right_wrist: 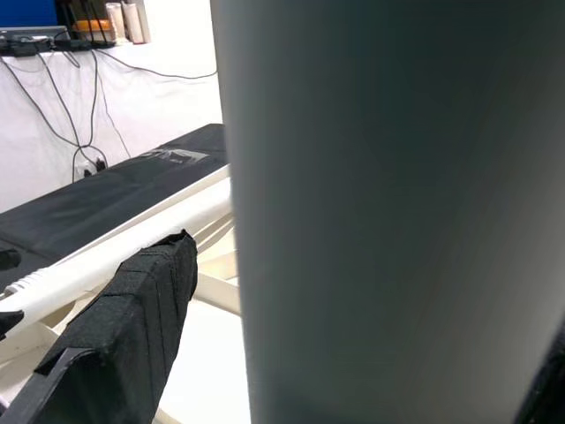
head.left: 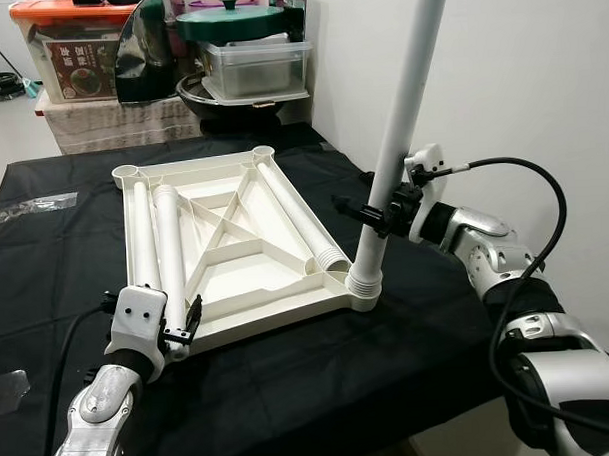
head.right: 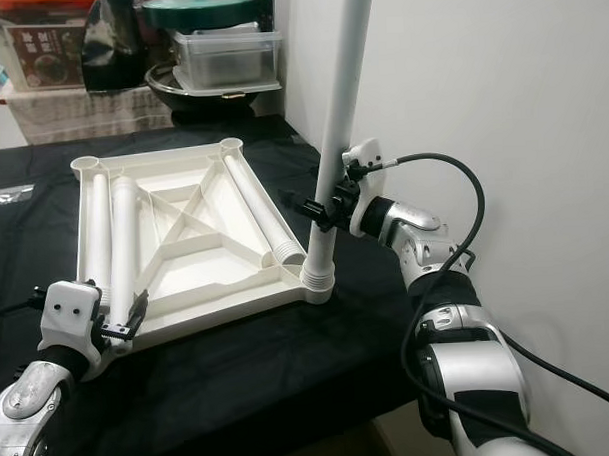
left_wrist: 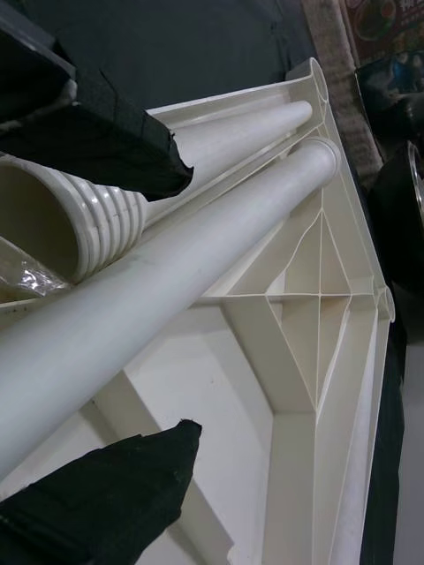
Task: Building children table
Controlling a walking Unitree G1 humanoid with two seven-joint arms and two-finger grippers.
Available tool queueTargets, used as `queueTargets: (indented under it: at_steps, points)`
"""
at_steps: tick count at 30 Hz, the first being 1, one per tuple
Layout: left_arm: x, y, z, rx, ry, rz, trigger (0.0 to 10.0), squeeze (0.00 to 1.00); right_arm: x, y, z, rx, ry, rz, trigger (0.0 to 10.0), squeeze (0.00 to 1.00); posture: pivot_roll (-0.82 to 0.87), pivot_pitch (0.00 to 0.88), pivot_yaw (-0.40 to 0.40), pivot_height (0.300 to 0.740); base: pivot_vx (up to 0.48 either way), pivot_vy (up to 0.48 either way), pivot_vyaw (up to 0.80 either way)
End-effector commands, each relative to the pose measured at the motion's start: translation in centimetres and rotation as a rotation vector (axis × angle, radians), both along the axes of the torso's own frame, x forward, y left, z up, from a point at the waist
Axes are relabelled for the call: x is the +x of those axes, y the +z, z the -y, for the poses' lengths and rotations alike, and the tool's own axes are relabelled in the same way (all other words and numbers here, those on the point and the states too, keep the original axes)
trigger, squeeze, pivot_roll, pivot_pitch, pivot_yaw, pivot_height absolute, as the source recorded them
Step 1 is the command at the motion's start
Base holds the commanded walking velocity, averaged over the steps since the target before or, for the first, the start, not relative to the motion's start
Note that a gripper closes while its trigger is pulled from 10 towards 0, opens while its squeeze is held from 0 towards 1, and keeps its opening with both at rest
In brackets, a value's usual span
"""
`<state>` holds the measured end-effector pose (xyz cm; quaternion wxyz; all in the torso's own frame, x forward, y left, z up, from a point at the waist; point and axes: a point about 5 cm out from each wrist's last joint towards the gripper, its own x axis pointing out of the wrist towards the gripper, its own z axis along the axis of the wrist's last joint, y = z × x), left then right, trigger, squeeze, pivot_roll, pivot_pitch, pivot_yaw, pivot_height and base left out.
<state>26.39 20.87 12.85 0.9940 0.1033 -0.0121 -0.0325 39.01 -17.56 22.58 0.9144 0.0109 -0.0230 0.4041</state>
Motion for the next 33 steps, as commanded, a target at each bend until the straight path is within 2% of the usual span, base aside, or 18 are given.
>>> queueTargets:
  at_steps: [1,8,9,10,11,13,14,15,18,19,27,30,31,32,33]
  points:
    - [-0.1,-0.2,0.0,0.023,-0.011,-0.016,10.0,0.00,0.1,0.5,0.5,-0.005,-0.010,0.019,4.4,0.00,0.08,0.000,-0.077,0.740,0.000,0.000,0.00]
    - [-0.2,-0.3,0.0,0.024,-0.013,-0.018,10.0,0.00,0.1,0.4,0.8,-0.011,0.005,0.010,4.3,0.00,0.09,0.000,-0.077,0.740,0.000,0.000,0.00]
    - [-0.2,-0.3,0.0,0.025,-0.015,-0.019,10.0,0.00,0.1,0.3,0.8,-0.017,0.026,0.005,4.7,0.00,0.09,0.000,-0.077,0.740,0.000,0.000,0.00]
    - [-0.2,-0.3,0.0,0.025,-0.017,-0.020,10.0,0.00,0.0,0.4,0.8,-0.025,0.045,0.004,5.7,0.00,0.09,0.000,-0.077,0.740,0.000,0.000,0.00]
    - [-0.2,-0.3,0.0,0.025,-0.017,-0.020,10.0,0.00,0.0,0.4,0.8,-0.025,0.045,0.004,5.7,0.00,0.09,0.000,-0.077,0.740,0.000,0.000,0.00]
    - [-0.2,-0.3,0.0,0.025,-0.020,-0.020,10.0,0.00,0.0,0.4,0.8,-0.035,0.065,0.009,4.7,0.00,0.09,0.000,-0.078,0.740,0.000,0.000,0.00]
    - [-0.2,-0.3,0.0,0.025,-0.020,-0.020,10.0,0.00,0.0,0.4,0.8,-0.035,0.065,0.009,4.7,0.00,0.09,0.000,-0.078,0.740,0.000,0.000,0.00]
    - [-0.2,-0.3,0.1,0.024,-0.021,-0.019,10.0,0.00,0.1,0.5,0.7,-0.038,0.074,0.013,2.3,0.00,0.09,0.000,-0.079,0.740,0.000,0.000,0.00]
    - [-0.2,-0.3,0.1,0.024,-0.021,-0.019,10.0,0.00,0.1,0.5,0.7,-0.040,0.079,0.017,2.3,0.00,0.09,0.000,-0.079,0.740,0.000,0.000,0.00]
    - [-0.2,-0.3,0.2,0.024,-0.022,-0.020,10.0,0.00,0.1,0.5,0.6,-0.039,0.085,0.017,0.0,0.00,0.09,0.000,-0.079,0.740,0.000,0.000,0.00]
    - [-0.3,-0.3,0.2,0.023,-0.022,-0.021,10.0,0.00,0.2,0.0,0.6,-0.019,0.053,-0.002,0.0,0.00,0.09,0.000,-0.081,0.740,0.000,0.000,0.00]
    - [-0.3,-0.3,0.3,0.021,-0.021,-0.019,10.0,0.00,0.7,-1.1,0.1,-0.012,-0.081,-0.044,0.0,0.00,0.09,0.000,-0.086,0.740,0.000,0.000,0.00]
    - [-0.3,-0.3,0.3,0.021,-0.021,-0.019,10.0,0.00,0.7,-1.1,0.1,-0.012,-0.081,-0.044,0.0,0.00,0.09,0.000,-0.086,0.740,0.000,0.000,0.00]
    - [-0.3,-0.3,0.3,0.019,-0.019,-0.019,10.0,0.00,0.9,-1.7,-0.1,-0.037,-0.151,-0.066,0.0,0.00,0.09,0.000,-0.087,0.740,0.000,0.000,0.00]
    - [-0.3,-0.3,0.3,0.019,-0.019,-0.019,10.0,0.00,0.9,-1.7,-0.1,-0.037,-0.151,-0.066,0.0,0.00,0.09,0.000,-0.087,0.740,0.000,0.000,0.00]
